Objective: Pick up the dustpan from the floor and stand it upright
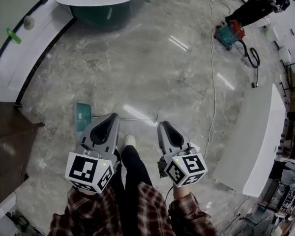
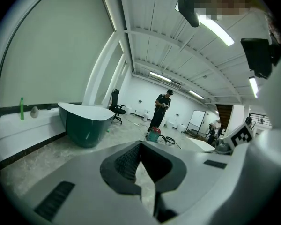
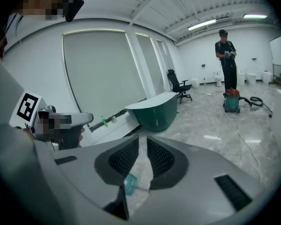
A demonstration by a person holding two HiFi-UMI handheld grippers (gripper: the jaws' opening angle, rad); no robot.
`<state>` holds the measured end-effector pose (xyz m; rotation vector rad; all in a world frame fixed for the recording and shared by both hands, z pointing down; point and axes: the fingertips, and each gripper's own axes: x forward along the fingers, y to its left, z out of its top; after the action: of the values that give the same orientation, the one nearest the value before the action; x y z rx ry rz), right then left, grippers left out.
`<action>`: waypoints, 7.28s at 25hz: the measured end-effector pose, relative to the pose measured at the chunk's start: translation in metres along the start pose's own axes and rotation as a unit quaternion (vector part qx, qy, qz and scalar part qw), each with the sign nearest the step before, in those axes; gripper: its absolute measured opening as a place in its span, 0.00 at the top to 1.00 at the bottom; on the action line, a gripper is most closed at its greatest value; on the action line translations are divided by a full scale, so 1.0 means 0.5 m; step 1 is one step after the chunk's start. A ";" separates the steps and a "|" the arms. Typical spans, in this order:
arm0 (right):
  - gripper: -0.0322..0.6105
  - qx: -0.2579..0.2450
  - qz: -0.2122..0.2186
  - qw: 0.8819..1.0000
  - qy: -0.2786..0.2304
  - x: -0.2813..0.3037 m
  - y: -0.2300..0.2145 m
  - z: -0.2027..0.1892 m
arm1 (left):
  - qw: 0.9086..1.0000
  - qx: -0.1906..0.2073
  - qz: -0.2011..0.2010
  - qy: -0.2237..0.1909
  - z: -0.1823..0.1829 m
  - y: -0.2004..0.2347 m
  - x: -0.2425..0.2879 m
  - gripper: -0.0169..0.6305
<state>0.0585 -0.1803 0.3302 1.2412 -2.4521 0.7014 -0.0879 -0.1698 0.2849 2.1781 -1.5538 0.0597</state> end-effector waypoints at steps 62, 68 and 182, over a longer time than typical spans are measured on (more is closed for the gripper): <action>0.82 0.092 -0.281 0.930 0.217 0.641 -0.980 -1.367 | 0.995 0.031 -0.070 0.061 -1.067 0.380 0.716 0.96; 0.83 0.087 -0.277 0.933 0.211 0.628 -0.963 -1.331 | 0.996 0.019 -0.062 0.060 -1.050 0.388 0.711 0.96; 0.93 -0.187 0.338 0.919 -0.074 -0.004 0.572 0.240 | 0.965 0.019 0.191 -0.176 0.234 0.080 -0.367 0.96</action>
<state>-0.1789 -0.1000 0.1474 0.2963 -2.9672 0.2534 -0.2169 -0.0634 0.1401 1.9596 -2.1735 -0.1877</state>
